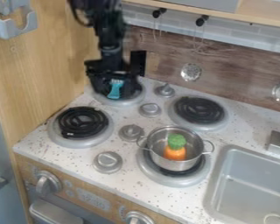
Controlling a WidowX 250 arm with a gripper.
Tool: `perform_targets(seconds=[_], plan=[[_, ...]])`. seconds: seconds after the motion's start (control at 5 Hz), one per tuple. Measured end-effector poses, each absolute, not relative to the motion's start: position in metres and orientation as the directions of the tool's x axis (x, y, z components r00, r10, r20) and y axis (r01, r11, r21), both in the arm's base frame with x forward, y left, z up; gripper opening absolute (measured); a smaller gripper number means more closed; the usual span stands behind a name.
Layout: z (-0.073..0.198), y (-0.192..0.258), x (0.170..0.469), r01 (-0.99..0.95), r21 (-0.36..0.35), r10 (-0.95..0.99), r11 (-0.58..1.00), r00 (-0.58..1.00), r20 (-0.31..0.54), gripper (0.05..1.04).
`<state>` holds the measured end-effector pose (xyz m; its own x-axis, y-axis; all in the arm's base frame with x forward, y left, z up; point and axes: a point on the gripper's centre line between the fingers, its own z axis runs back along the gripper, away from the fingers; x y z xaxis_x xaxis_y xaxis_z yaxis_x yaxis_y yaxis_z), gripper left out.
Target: Move blue spatula to the top right burner
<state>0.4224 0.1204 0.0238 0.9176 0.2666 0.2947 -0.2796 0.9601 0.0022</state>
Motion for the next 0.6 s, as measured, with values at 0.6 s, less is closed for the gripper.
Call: perform_targets(seconds=[0.6], plan=[[-0.016, 0.149, 0.463, -0.385, -0.043, 0.378, 0.922, 0.868, 0.321, 0.999]])
